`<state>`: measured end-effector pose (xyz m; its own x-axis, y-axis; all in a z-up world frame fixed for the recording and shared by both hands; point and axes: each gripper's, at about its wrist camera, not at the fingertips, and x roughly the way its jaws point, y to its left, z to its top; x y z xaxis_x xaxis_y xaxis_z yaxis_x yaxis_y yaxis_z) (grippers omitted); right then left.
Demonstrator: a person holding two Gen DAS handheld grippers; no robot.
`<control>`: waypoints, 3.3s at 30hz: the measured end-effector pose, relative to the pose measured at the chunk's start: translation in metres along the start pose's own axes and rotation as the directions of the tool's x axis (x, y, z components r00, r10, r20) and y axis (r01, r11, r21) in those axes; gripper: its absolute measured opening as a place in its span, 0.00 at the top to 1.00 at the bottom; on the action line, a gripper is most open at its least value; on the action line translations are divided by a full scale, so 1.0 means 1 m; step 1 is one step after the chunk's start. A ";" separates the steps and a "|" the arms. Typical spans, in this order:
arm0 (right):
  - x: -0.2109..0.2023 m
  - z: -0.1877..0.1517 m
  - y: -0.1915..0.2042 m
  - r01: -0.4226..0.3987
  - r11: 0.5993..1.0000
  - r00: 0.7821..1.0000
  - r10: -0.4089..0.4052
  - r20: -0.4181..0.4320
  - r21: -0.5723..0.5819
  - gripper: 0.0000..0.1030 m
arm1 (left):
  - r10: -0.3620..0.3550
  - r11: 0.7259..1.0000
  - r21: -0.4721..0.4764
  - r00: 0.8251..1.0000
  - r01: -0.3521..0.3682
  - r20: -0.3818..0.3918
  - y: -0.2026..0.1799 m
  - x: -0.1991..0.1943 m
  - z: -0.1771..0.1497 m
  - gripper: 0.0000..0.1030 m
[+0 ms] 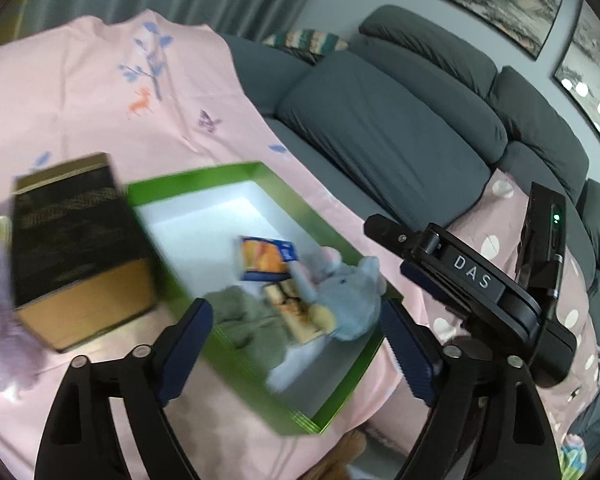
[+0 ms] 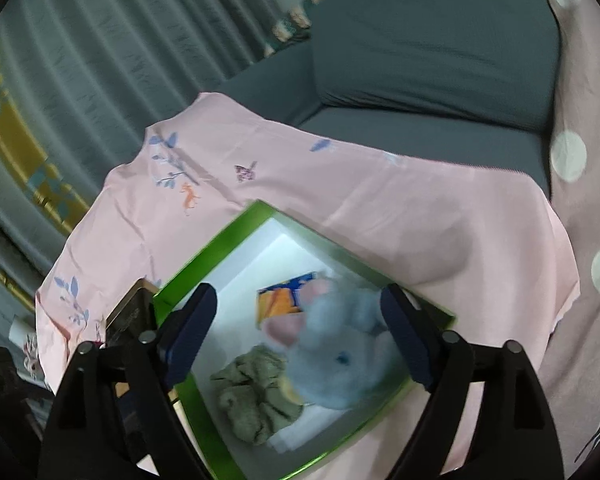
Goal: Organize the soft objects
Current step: 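Move the right gripper back to the cream towel by the tissues, then grasp the cream towel with the right gripper and lift it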
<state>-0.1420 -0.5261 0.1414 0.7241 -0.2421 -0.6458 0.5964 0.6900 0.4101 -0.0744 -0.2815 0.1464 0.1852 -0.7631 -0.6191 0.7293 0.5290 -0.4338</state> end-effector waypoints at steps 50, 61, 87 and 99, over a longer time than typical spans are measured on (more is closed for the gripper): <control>0.123 -0.178 0.345 -0.304 0.718 0.915 0.036 -0.402 -0.626 0.96 | 0.536 0.744 -0.513 0.841 -0.428 0.075 0.271 -0.208 -0.151 0.13; -0.021 -0.078 0.334 -0.479 0.720 0.876 0.432 -0.217 -0.501 0.97 | 0.523 0.745 -0.537 0.846 -0.395 0.105 0.272 -0.220 -0.155 0.13; 0.123 -0.171 0.343 -0.364 0.787 0.872 0.100 -0.479 -0.498 0.94 | 0.512 0.742 -0.539 0.856 -0.397 0.074 0.276 -0.216 -0.157 0.13; -0.046 -0.062 0.331 -0.549 0.729 0.835 0.494 -0.241 -0.408 0.94 | 0.501 0.753 -0.536 0.860 -0.381 0.093 0.268 -0.219 -0.158 0.13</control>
<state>0.0004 -0.2445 0.2664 0.8161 0.3032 -0.4921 -0.1040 0.9145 0.3909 -0.0230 0.0858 0.0623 0.5864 -0.4261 -0.6889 0.1256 0.8880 -0.4423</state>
